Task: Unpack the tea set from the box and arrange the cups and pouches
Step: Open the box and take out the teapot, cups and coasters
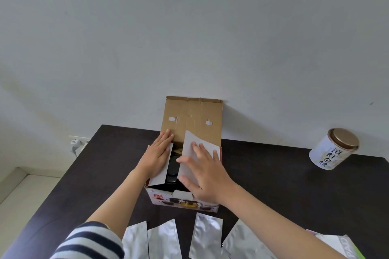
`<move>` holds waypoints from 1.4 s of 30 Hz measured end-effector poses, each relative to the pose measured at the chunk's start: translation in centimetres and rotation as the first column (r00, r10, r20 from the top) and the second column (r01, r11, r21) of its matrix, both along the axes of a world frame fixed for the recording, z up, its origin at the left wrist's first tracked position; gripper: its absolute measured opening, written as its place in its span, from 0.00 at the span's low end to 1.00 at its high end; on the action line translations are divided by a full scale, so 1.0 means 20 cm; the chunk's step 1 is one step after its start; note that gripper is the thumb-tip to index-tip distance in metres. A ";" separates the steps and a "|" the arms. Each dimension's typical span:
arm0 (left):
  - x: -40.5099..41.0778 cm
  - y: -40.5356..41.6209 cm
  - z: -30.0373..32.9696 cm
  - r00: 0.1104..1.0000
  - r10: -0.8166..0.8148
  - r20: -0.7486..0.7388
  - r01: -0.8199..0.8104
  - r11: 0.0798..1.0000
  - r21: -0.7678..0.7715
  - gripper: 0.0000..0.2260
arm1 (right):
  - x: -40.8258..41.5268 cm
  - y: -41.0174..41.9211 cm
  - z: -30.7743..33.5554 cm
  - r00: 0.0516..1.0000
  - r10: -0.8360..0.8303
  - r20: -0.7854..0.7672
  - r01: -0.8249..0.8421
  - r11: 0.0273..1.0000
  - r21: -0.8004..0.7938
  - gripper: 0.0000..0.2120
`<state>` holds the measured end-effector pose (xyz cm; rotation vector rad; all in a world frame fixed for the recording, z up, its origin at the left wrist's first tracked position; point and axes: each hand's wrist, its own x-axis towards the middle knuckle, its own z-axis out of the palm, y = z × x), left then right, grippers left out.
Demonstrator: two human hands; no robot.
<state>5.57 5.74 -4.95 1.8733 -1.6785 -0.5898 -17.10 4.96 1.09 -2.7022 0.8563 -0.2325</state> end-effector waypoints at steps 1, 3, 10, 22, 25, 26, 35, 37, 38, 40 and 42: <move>0.00 0.00 0.00 1.000 0.000 0.006 0.000 1.000 0.002 0.21 | -0.03 0.00 0.03 0.998 -0.014 0.056 0.016 0.999 -0.029 0.21; -0.01 0.00 0.00 1.000 0.007 0.015 -0.007 1.000 0.010 0.21 | -0.11 -0.01 0.08 0.983 -0.049 0.174 0.061 0.996 -0.063 0.23; -0.02 0.00 0.00 0.998 0.025 0.050 -0.027 0.999 0.025 0.23 | -0.42 0.02 0.13 0.870 -0.272 0.412 0.365 0.916 -0.166 0.22; -0.04 0.00 -0.01 0.988 0.038 0.150 -0.045 0.998 0.040 0.26 | -0.42 0.07 -0.09 0.844 -0.506 -0.177 0.425 0.833 -0.354 0.26; -0.04 0.00 0.00 0.985 0.033 0.171 -0.042 0.998 0.048 0.27 | -0.32 0.07 -0.14 0.866 -0.440 -0.236 0.403 0.895 -0.191 0.33; -0.04 0.00 0.00 0.985 0.031 0.172 -0.040 0.998 0.049 0.27 | -0.29 0.07 -0.15 0.872 -0.421 -0.250 0.408 0.907 -0.104 0.34; -0.04 0.01 0.02 0.983 0.020 0.180 -0.027 0.999 0.038 0.31 | -0.18 0.06 -0.33 0.888 -0.453 -0.073 0.458 0.863 0.214 0.31; -0.04 0.01 0.02 0.985 0.024 0.171 -0.031 0.999 0.037 0.30 | -0.18 0.06 -0.35 0.887 -0.460 -0.041 0.459 0.867 0.194 0.31; -0.04 0.01 0.02 0.986 0.025 0.163 -0.032 0.999 0.042 0.29 | -0.18 0.06 -0.36 0.886 -0.463 -0.026 0.459 0.869 0.185 0.32; -0.04 0.00 0.02 0.990 0.017 0.139 -0.026 0.997 0.067 0.28 | -0.18 0.06 -0.36 0.884 -0.467 -0.006 0.460 0.869 0.182 0.35; -0.04 0.00 0.06 0.994 0.008 0.105 -0.018 0.996 0.088 0.27 | -0.18 0.06 -0.36 0.885 -0.466 0.007 0.456 0.869 0.192 0.36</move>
